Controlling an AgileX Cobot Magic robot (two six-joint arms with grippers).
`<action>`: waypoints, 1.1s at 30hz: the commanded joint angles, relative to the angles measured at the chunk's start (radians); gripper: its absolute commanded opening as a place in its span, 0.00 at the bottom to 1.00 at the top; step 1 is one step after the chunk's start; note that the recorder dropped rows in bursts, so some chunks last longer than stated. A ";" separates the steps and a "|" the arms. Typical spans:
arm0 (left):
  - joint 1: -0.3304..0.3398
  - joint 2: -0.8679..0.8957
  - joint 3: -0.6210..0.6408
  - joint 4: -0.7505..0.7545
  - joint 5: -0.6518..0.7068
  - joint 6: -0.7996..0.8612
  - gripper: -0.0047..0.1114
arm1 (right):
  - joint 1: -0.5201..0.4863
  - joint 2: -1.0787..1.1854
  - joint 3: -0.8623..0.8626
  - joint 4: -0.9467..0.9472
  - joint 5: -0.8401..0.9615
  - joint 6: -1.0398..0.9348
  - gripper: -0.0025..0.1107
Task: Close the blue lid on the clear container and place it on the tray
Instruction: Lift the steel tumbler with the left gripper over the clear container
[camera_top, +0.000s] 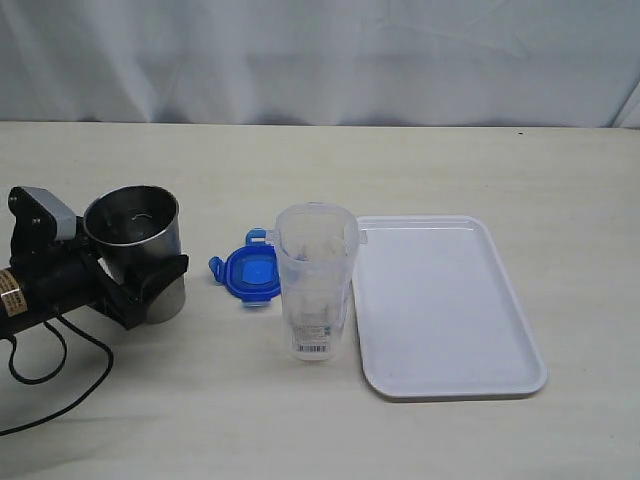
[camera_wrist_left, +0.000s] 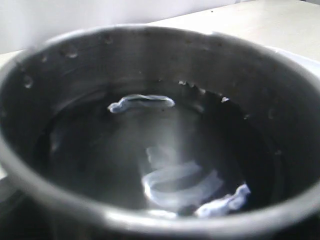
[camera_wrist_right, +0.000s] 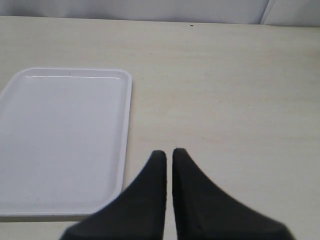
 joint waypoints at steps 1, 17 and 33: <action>-0.001 0.002 -0.003 0.045 -0.007 -0.002 0.32 | 0.002 0.003 0.003 0.001 -0.012 -0.006 0.06; -0.001 -0.030 -0.015 0.083 -0.007 -0.043 0.04 | 0.002 0.003 0.003 0.001 -0.012 -0.006 0.06; -0.001 -0.188 -0.037 0.073 -0.007 -0.104 0.04 | 0.002 0.003 0.003 0.001 -0.012 -0.006 0.06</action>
